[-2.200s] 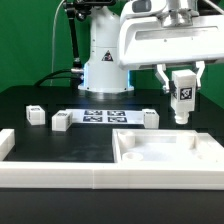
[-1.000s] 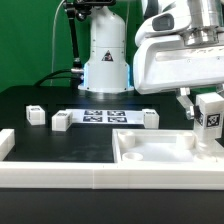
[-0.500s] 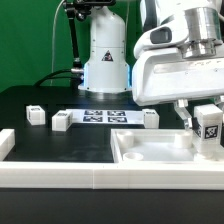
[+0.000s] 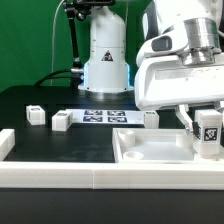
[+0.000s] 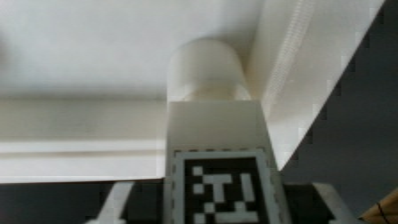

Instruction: Assemble one leg

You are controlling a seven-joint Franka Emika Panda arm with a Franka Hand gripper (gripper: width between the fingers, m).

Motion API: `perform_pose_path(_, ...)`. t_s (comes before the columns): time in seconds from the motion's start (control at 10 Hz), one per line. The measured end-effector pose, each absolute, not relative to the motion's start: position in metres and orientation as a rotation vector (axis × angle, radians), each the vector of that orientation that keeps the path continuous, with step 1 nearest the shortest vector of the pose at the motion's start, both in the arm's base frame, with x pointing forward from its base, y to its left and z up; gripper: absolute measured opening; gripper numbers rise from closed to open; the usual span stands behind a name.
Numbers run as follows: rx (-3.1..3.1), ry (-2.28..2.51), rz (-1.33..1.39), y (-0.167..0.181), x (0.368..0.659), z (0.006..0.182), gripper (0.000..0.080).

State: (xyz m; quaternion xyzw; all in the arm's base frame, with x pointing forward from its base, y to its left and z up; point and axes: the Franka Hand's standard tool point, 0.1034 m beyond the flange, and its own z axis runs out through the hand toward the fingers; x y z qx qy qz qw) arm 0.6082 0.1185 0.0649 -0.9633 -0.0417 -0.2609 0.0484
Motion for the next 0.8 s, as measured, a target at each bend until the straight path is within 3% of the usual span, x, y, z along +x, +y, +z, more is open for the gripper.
perform_pose_path(0.3, -2.936, -0.132, -0.805, 0.1184, 0.6054, 0.0640, 0.0299)
perform_pose_path(0.5, -2.936, -0.132, -0.804, 0.1185, 0.6054, 0.0639, 0.0610)
perform_pose_path(0.8, -2.936, -0.133, -0.804, 0.1185, 0.6053, 0.0638, 0.0647)
